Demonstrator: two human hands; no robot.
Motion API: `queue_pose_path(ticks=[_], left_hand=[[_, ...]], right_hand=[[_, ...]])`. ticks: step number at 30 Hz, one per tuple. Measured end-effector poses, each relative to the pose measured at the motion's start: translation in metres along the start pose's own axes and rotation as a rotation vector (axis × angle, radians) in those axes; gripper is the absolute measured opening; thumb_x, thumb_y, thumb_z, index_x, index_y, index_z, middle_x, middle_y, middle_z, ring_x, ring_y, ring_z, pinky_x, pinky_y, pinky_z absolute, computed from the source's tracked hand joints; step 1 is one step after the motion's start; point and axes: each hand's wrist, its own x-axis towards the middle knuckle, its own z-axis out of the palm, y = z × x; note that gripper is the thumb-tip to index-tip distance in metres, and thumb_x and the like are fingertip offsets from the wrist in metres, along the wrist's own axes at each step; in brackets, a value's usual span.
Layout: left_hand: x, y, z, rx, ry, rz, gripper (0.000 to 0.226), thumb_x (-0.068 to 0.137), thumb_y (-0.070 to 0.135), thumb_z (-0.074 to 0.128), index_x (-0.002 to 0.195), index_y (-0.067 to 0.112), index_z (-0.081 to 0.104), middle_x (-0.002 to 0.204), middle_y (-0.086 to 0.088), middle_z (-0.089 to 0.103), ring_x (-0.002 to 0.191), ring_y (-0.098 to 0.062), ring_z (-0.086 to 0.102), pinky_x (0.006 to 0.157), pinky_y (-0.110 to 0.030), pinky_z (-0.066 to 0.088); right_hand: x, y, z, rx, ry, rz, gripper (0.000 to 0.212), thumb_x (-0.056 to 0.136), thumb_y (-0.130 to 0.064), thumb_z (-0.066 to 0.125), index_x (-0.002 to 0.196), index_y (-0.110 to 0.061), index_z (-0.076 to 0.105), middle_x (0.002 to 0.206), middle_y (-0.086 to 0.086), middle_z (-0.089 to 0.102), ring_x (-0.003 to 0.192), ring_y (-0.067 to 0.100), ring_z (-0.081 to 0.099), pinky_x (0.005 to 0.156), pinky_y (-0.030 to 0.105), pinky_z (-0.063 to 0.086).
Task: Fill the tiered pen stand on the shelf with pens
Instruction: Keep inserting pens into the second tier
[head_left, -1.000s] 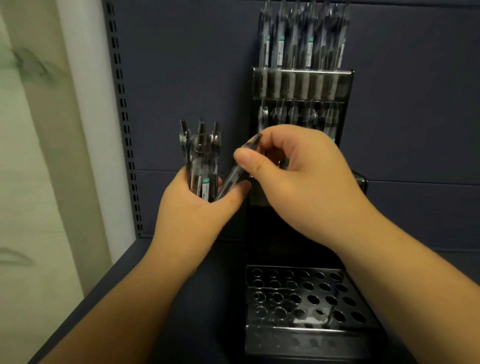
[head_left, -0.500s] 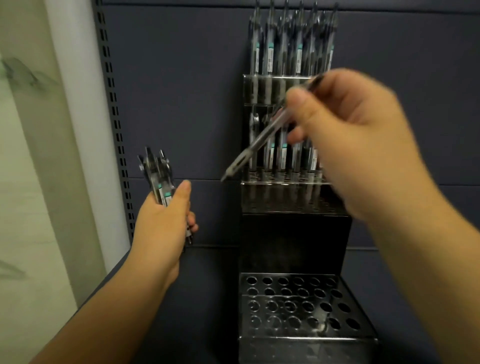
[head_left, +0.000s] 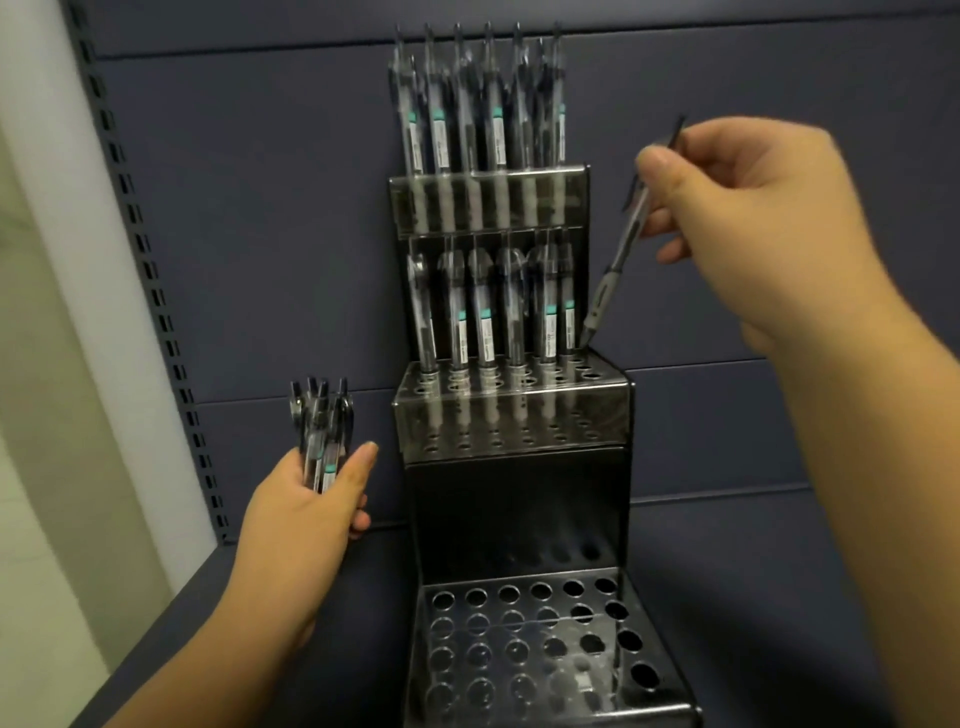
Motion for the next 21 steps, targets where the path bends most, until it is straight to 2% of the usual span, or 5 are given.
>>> queue_pose_path(ticks=[7, 11, 14, 17, 21], left_hand=[[0.004, -0.01, 0.001, 0.065, -0.031, -0.017, 0.027, 0.093, 0.043, 0.062, 0.088, 0.016, 0.057, 0.065, -0.009, 0.064, 0.046, -0.005, 0.053, 0.054, -0.031, 0.041], [0.005, -0.012, 0.002, 0.088, -0.029, -0.008, 0.027, 0.093, 0.043, 0.062, 0.089, 0.017, 0.058, 0.064, -0.008, 0.065, 0.047, -0.005, 0.053, 0.054, -0.03, 0.041], [0.004, -0.011, 0.002, 0.092, -0.03, 0.004, 0.027, 0.093, 0.042, 0.062, 0.089, 0.016, 0.057, 0.064, -0.008, 0.065, 0.047, -0.004, 0.054, 0.054, -0.03, 0.04], [0.003, -0.01, 0.002, 0.087, -0.04, 0.009, 0.026, 0.094, 0.041, 0.061, 0.089, 0.016, 0.057, 0.067, -0.009, 0.065, 0.046, -0.003, 0.054, 0.054, -0.029, 0.04], [0.002, -0.011, 0.002, 0.08, -0.046, 0.017, 0.026, 0.094, 0.041, 0.061, 0.089, 0.016, 0.056, 0.067, -0.009, 0.064, 0.046, -0.001, 0.054, 0.054, -0.03, 0.04]], right_hand=[[-0.003, 0.004, 0.011, -0.061, -0.11, -0.022, 0.016, 0.098, -0.03, 0.067, 0.082, -0.032, 0.069, 0.063, -0.013, 0.068, 0.064, 0.001, 0.068, 0.06, 0.023, 0.058], [-0.005, 0.003, 0.015, -0.084, -0.137, -0.008, 0.016, 0.097, -0.037, 0.068, 0.081, -0.035, 0.07, 0.065, -0.012, 0.069, 0.064, 0.003, 0.069, 0.061, 0.022, 0.055], [-0.007, 0.004, 0.018, -0.15, -0.106, 0.005, 0.019, 0.092, -0.044, 0.07, 0.079, -0.031, 0.073, 0.071, -0.002, 0.073, 0.065, 0.011, 0.07, 0.066, 0.035, 0.059], [-0.015, 0.004, 0.026, -0.237, -0.14, 0.029, 0.023, 0.088, -0.049, 0.073, 0.082, -0.027, 0.077, 0.073, -0.006, 0.072, 0.07, 0.008, 0.069, 0.074, 0.033, 0.06], [-0.016, -0.001, 0.026, -0.327, -0.215, 0.056, 0.025, 0.087, -0.051, 0.074, 0.083, -0.026, 0.076, 0.071, -0.01, 0.069, 0.072, 0.008, 0.067, 0.075, 0.031, 0.057]])
